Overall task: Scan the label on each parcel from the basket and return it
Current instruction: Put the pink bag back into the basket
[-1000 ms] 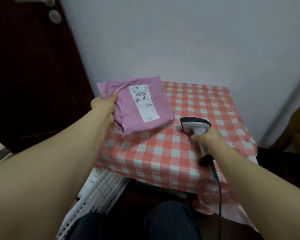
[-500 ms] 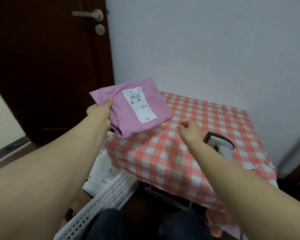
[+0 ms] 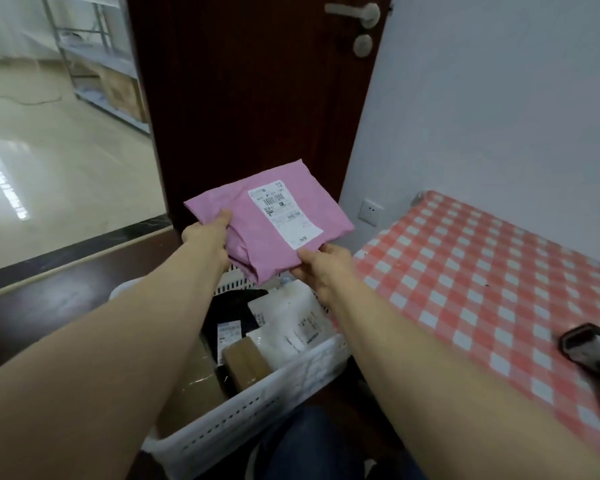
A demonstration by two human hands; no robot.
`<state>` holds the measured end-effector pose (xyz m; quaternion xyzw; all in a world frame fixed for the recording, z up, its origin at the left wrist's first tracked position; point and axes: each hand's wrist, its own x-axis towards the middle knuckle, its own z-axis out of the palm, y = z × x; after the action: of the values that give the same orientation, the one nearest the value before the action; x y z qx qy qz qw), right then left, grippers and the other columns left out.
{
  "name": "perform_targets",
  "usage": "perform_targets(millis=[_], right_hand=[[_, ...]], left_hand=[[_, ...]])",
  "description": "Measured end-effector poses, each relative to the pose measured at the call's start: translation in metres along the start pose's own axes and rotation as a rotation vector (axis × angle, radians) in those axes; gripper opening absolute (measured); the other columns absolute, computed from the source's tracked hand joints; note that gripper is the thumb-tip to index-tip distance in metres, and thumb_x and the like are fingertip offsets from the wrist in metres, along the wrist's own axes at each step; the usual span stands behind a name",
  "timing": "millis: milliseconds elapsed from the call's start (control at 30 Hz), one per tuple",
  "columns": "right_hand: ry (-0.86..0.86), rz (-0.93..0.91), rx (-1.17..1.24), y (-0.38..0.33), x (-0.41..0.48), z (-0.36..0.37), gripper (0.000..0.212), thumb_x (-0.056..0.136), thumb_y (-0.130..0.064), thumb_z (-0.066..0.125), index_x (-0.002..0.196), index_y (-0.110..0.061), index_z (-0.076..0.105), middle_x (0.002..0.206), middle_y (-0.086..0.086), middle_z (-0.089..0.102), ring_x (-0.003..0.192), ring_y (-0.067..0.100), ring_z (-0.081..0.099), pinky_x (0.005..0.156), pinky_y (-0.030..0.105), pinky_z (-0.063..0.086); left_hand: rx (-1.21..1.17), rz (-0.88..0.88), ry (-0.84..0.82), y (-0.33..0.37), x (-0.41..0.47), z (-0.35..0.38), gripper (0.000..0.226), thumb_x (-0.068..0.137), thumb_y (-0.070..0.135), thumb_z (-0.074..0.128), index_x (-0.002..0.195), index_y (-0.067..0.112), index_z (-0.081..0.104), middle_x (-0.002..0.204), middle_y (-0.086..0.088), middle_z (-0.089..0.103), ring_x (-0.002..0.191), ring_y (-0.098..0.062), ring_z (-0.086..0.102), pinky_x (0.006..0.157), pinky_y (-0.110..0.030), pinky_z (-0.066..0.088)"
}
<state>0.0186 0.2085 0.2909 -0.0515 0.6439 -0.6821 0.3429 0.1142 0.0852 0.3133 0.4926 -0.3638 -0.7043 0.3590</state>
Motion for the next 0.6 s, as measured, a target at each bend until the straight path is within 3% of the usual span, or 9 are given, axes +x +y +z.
perform_targets(millis=[100,167,233,367,500,600], right_hand=[[-0.016,0.016,-0.009,0.020,0.010,0.026,0.028,0.085,0.016,0.048,0.089,-0.009,0.059,0.092,0.004,0.065,0.091,0.025,0.063,0.058,0.027,0.058],[-0.002,0.018,-0.019,0.037,0.021,0.040,0.035,0.084,0.019,0.044,0.082,-0.014,0.057,0.099,0.008,0.066,0.092,0.026,0.062,0.066,0.033,0.057],[0.030,0.014,-0.038,0.055,0.036,0.048,0.033,0.084,0.018,0.044,0.086,-0.012,0.059,0.107,0.014,0.067,0.090,0.027,0.062,0.069,0.037,0.057],[0.073,0.055,-0.062,0.091,0.071,0.048,0.032,0.085,0.015,0.046,0.100,-0.008,0.061,0.109,0.013,0.069,0.094,0.029,0.065,0.085,0.045,0.057],[0.111,0.131,-0.105,0.125,0.114,0.034,0.033,0.086,0.014,0.042,0.100,-0.005,0.064,0.100,0.010,0.071,0.089,0.028,0.067,0.081,0.043,0.058],[0.147,0.171,-0.151,0.151,0.144,0.024,0.043,0.085,0.012,0.040,0.115,-0.007,0.065,0.105,0.011,0.072,0.096,0.032,0.069,0.081,0.046,0.059]], left_hand=[[0.005,-0.056,0.005,-0.005,0.029,-0.030,0.046,0.083,0.022,0.072,0.122,0.005,0.054,0.113,-0.007,0.064,0.079,-0.025,0.062,0.062,-0.033,0.049],[0.015,-0.099,0.005,-0.012,0.047,-0.046,0.046,0.082,0.014,0.071,0.123,0.004,0.054,0.120,-0.012,0.065,0.068,-0.023,0.060,0.055,-0.032,0.048],[0.037,-0.151,-0.007,-0.020,0.059,-0.056,0.049,0.083,0.010,0.069,0.129,0.003,0.052,0.123,-0.016,0.064,0.074,-0.027,0.062,0.057,-0.036,0.049],[0.154,-0.363,-0.088,-0.048,0.085,-0.063,0.049,0.090,0.021,0.061,0.134,0.005,0.043,0.126,-0.014,0.058,0.114,-0.034,0.055,0.093,-0.051,0.046],[0.172,-0.383,-0.122,-0.091,0.122,-0.055,0.042,0.092,0.015,0.054,0.131,0.003,0.044,0.117,-0.015,0.060,0.107,-0.033,0.056,0.087,-0.044,0.044],[0.172,-0.354,-0.107,-0.130,0.149,-0.045,0.047,0.092,0.010,0.054,0.137,0.001,0.043,0.133,-0.017,0.056,0.112,-0.030,0.057,0.075,-0.040,0.047]])
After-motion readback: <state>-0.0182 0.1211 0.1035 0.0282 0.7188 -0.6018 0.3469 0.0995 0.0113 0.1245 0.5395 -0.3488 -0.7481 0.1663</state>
